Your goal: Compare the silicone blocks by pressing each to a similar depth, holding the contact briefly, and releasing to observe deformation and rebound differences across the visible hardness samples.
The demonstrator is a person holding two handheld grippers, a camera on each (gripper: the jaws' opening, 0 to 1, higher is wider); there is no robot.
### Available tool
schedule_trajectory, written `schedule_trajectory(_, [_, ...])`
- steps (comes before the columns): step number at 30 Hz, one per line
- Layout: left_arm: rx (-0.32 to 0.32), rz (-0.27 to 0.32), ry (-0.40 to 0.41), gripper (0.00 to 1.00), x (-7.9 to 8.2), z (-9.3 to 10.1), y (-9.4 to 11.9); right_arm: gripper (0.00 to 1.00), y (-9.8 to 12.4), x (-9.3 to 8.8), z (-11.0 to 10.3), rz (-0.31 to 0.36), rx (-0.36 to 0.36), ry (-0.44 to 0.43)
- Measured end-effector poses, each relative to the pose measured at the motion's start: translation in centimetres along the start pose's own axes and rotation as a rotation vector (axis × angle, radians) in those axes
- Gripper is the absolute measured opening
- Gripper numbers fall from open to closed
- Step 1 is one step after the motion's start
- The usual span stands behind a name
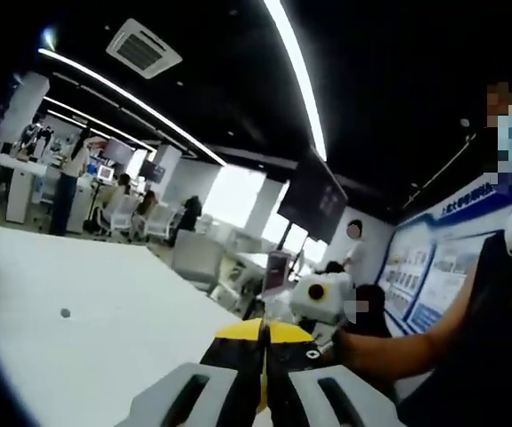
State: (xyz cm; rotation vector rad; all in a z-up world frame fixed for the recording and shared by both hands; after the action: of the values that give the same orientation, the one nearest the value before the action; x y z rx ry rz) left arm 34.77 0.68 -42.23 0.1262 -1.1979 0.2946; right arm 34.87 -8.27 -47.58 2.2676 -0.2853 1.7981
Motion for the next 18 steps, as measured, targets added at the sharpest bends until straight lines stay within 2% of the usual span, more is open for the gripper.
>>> schedule_trajectory(2, [0.008,-0.009,-0.038,0.0,-0.1,0.0,0.0,0.08,0.0,0.0,0.1,-0.015,-0.003,-0.008])
schedule_trajectory(11, [0.013,-0.031,-0.072,0.0,0.3,-0.4,0.3,0.03,-0.5,0.3,0.1,-0.055,0.004,-0.027])
schedule_trajectory(15, [0.011,-0.069,-0.095,0.0,-0.7,-0.7,0.5,0.02,-0.4,-0.5,0.1,-0.087,-0.005,0.006])
schedule_trajectory(18, [0.016,-0.076,-0.092,0.0,-1.2,-0.9,0.4,0.02,-0.4,-1.1,0.2,-0.106,-0.014,-0.019])
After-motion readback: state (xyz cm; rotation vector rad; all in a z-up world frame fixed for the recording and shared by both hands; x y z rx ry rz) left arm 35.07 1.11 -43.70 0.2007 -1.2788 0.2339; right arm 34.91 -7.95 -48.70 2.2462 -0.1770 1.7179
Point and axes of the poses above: the point that each gripper's makers call its tool centre point, and the gripper's own axes: y roughly backward along the fingers, z roughly to its right, x roughly out of its top, the point moved 4 cm from there along y, roughly backward along the fingers, and after that the axes turned 12 degrees about -x, right-handed, at the moved point
